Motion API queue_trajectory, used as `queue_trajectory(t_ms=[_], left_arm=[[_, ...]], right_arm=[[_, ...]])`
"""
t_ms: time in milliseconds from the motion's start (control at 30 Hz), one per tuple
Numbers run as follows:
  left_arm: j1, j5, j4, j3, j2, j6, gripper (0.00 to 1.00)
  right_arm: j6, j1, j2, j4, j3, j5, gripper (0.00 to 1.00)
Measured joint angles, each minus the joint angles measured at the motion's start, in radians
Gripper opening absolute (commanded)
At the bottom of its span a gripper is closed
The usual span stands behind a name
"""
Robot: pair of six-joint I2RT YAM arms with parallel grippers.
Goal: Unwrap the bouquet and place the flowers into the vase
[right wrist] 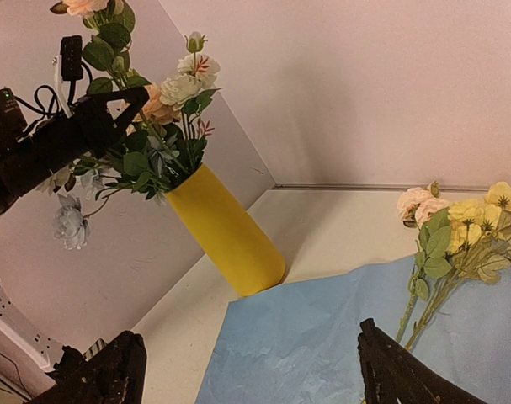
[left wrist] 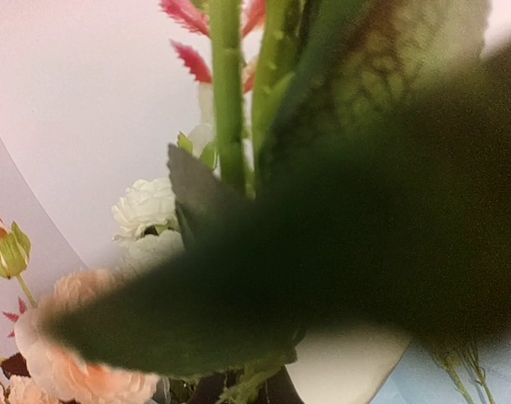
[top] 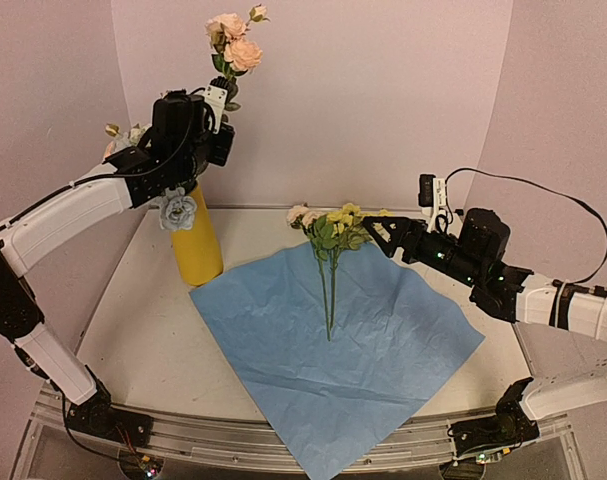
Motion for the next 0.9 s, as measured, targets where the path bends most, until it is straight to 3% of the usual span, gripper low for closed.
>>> queue_trajectory(t_ms=[300,567,900], left_arm=[[0.009,0.136,-0.066,0.232,0.043,0.006,0.0],[0.008,0.298,-0.074,0.232,-0.04,-0.042,0.0],[0.008,0.358,-0.066,0.232,-0.125,-0.074,0.0]], right_arm=[[0.0,0.0,0.0,0.0,0.0,0.0,0.88],[0.0,0.0,0.0,0.0,0.0,0.0,0.88],[0.0,0.0,0.006,0.0,0.0,-0.003,0.88]])
